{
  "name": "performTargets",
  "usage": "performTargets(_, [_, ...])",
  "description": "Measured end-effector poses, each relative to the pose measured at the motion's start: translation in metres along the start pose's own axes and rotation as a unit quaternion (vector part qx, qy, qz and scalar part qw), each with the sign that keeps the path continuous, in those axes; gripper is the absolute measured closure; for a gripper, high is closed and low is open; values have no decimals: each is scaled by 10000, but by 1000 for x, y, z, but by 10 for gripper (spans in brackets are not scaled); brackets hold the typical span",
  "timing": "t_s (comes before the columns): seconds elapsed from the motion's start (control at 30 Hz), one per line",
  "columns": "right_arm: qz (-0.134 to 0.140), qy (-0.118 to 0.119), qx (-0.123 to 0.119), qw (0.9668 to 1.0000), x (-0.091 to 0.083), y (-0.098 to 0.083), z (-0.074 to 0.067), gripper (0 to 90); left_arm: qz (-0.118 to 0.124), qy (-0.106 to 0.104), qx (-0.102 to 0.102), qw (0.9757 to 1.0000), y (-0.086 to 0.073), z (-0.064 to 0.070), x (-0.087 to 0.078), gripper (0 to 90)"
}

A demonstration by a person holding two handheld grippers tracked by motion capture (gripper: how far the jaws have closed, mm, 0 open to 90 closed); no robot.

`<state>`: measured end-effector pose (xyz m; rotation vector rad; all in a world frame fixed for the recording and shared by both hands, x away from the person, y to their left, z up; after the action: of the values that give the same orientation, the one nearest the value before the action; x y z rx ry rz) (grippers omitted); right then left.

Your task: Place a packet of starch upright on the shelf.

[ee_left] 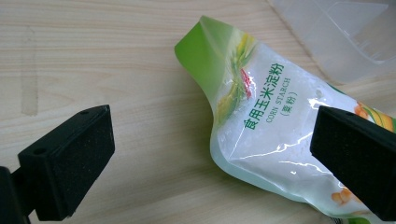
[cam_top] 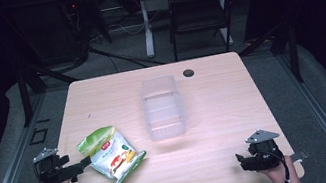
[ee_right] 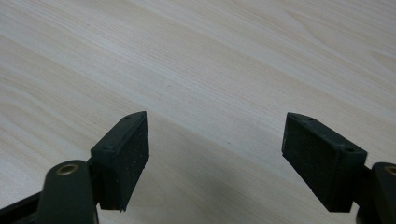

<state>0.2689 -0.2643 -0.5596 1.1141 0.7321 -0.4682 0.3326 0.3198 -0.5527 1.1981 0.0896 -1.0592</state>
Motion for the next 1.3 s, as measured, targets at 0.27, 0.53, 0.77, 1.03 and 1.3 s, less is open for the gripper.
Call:
performTargets(0.27, [-38, -12, -2, 10000, 1, -1, 0, 222, -14, -176, -50, 9998, 9, 2, 10, 1])
performTargets(0.53, [-10, -13, 4, 10000, 0, -1, 1, 222, -309, -188, 24, 9993, 13, 3, 25, 2])
performTargets(0.77, [-9, -6, 20, 10000, 0, -1, 1, 223, -382, -148, -23, 9992, 17, 0, 33, 41])
performTargets(1.03, [-7, -7, 7, 10000, 0, -1, 1, 223, -301, -199, 7, 9994, 21, 0, 40, 260])
performTargets(1.3, [-3, -3, 19, 10000, 0, -1, 1, 223, -305, -323, -27, 9990, 19, -3, 42, 506])
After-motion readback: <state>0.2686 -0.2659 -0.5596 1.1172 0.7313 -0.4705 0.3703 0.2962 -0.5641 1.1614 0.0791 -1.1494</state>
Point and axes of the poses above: each handheld gripper's, and its own axes: x roughly forward along the jaws, y roughly out of its top, z roughly to its right, the point moved 2 cm from there along x, roughly forward along the jaws, and after that the axes turned 11 degrees about -y, right-handed, at the moved point
